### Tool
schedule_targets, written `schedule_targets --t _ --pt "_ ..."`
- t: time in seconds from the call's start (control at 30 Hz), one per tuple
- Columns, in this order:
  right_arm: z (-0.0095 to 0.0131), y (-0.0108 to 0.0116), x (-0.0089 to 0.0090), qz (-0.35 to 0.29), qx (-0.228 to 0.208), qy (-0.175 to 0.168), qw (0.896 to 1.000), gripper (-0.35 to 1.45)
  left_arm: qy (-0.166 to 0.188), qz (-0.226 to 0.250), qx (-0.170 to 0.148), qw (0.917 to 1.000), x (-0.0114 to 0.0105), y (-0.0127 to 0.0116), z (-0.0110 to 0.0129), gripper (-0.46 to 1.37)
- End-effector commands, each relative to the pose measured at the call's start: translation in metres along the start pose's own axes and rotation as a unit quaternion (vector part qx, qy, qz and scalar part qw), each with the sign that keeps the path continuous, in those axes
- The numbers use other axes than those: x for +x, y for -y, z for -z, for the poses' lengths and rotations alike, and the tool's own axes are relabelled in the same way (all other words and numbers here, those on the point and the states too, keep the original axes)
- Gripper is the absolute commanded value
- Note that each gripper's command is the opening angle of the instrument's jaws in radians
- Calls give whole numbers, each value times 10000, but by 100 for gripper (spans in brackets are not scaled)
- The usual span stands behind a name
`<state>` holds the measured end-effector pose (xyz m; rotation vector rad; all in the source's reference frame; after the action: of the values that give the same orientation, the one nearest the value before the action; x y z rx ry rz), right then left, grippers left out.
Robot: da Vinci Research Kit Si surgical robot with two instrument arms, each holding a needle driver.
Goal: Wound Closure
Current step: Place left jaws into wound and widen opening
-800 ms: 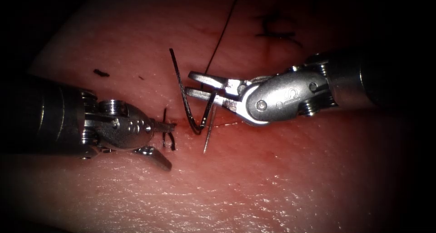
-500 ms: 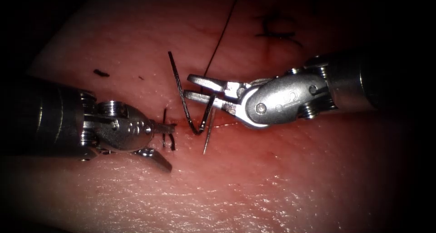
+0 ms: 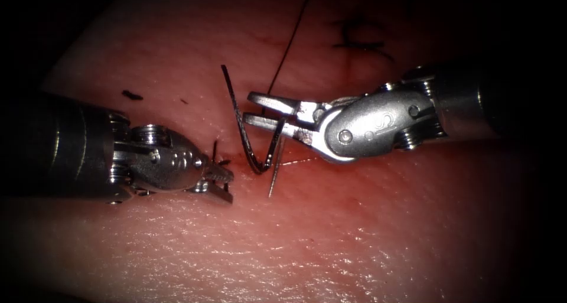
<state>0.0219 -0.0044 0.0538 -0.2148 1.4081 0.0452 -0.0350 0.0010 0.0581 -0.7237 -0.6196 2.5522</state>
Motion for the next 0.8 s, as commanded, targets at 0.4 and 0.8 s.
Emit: schedule_targets --t 0.4,0.8 --pt "8 -8 15 -1 -120 -116 9999 -35 -45 -36 -97 9999 0 16 -13 -35" --pt "10 -8 31 -57 -131 -163 9998 -35 -71 -31 -197 9998 -1 20 -26 -35"
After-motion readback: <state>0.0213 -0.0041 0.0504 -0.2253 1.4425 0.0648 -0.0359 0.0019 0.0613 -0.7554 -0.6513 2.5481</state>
